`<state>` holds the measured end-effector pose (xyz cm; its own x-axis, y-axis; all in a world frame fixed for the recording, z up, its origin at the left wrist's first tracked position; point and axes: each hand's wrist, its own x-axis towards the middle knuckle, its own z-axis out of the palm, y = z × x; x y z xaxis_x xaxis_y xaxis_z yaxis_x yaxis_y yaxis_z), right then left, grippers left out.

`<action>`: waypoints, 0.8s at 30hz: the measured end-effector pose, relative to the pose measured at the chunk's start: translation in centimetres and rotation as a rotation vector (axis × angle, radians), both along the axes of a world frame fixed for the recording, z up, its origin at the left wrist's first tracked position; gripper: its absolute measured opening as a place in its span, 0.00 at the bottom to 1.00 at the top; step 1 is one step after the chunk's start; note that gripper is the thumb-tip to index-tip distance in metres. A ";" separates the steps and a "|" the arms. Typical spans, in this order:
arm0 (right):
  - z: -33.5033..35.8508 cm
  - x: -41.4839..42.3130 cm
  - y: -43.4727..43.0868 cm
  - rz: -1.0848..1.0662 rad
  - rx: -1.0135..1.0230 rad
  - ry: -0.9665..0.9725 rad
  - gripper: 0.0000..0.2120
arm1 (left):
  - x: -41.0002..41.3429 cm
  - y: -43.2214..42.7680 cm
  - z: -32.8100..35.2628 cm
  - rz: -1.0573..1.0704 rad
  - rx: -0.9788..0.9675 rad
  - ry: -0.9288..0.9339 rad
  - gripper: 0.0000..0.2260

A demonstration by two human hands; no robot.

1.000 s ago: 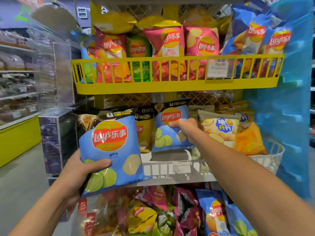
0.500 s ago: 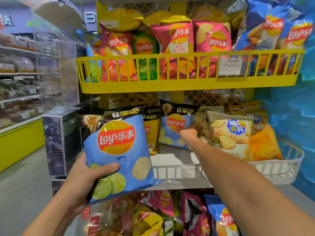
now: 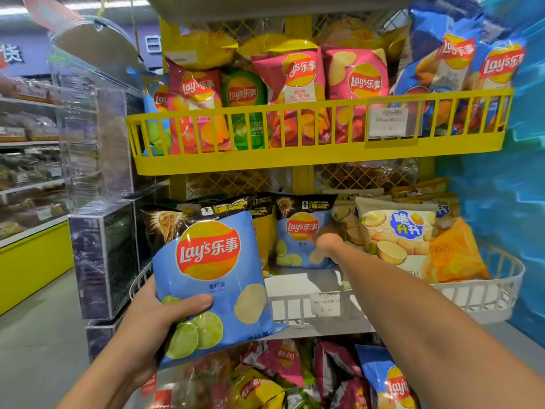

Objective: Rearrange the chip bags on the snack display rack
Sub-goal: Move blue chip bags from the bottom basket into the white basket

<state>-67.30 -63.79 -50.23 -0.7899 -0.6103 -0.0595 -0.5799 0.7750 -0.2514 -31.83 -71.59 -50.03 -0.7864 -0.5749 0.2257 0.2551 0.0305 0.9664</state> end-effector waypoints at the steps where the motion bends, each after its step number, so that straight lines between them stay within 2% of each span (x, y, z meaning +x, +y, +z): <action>1: 0.3 0.4 0.1 0.001 0.054 0.080 0.22 | 0.0 0.1 0.1 0.002 -0.007 -0.006 0.48; 4: -0.1 1.2 0.5 0.016 0.169 0.380 0.12 | -0.3 0.1 0.1 0.002 -0.016 -0.012 0.49; 7: -0.4 1.7 0.8 0.004 0.009 0.543 0.10 | -0.6 0.1 -0.1 -0.001 -0.012 -0.020 0.50; 9: -0.3 1.9 0.9 0.091 -0.054 0.667 0.10 | -0.8 0.2 -0.4 -0.004 -0.013 -0.025 0.49; 12: -1.3 1.7 0.2 0.302 0.004 0.911 0.21 | -1.0 0.4 -0.5 -0.013 -0.005 -0.033 0.49; 14: -2.2 1.0 -0.5 0.347 0.081 0.885 0.25 | -0.9 0.3 -0.5 -0.022 0.004 -0.039 0.49; 18: -2.3 0.2 -0.8 0.359 0.156 0.839 0.41 | -0.3 -0.1 -0.2 -0.037 0.008 -0.040 0.50; 24: -1.2 -2.0 -0.9 0.393 0.259 0.723 0.41 | -0.3 -0.1 0.6 -0.036 -0.034 -0.030 0.47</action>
